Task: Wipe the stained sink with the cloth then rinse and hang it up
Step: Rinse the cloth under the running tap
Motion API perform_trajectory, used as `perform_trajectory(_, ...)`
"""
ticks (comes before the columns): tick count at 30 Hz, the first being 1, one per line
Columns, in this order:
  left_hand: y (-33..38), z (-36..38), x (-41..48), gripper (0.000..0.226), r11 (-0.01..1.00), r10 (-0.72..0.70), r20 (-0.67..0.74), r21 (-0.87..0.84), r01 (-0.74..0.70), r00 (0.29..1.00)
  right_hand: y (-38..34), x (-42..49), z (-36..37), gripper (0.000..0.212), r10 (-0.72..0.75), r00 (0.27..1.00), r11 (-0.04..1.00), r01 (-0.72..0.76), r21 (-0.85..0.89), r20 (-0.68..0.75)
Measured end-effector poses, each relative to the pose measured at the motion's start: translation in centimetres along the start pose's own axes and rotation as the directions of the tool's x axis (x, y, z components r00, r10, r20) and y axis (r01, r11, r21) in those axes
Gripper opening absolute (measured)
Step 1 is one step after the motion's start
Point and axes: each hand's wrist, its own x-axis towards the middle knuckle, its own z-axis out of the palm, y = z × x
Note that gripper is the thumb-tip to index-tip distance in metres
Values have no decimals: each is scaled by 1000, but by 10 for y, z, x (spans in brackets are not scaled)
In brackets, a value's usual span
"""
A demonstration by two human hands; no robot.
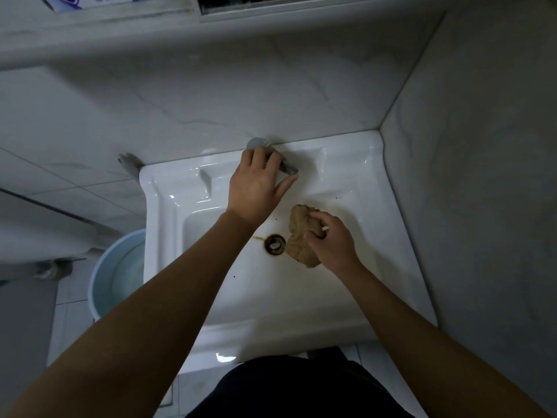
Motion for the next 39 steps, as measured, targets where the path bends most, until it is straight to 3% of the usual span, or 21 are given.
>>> perform_trajectory(15,-7,-20,11,44,975,-96,52,-197,104,994,6,-13,2,48,33,998,999,-34,7,58)
perform_trajectory(18,-11,-26,0,44,938,-183,15,-296,179,983,4,-11,9,50,67,994,997,-71,36,85)
perform_trajectory(20,-19,-27,-24,40,901,-318,-62,-330,281,946,2,-7,14,61,144,982,986,-153,64,119)
perform_trajectory(22,-28,-23,-58,31,821,-478,-35,-374,432,878,1,-2,21,68,237,957,963,-254,90,168)
perform_trajectory(24,-38,-10,-92,18,687,-607,165,-382,618,777,1,3,31,61,287,935,939,-317,132,206)
perform_trajectory(26,-45,6,-118,16,491,-669,392,-406,771,632,1,9,42,52,312,921,917,-356,179,235)
perform_trajectory(29,-47,32,-138,17,162,-654,614,-458,874,442,3,22,62,40,325,906,897,-386,217,270)
perform_trajectory(32,-41,60,-142,14,-16,-540,778,-391,920,321,9,35,84,34,350,894,877,-418,238,279)
perform_trajectory(36,-33,91,-136,32,-159,-428,873,-330,931,236,22,44,106,39,417,825,777,-542,321,382)
perform_trajectory(39,-33,97,-133,33,-177,-427,858,-389,904,285,25,46,109,33,417,783,671,-608,424,462)
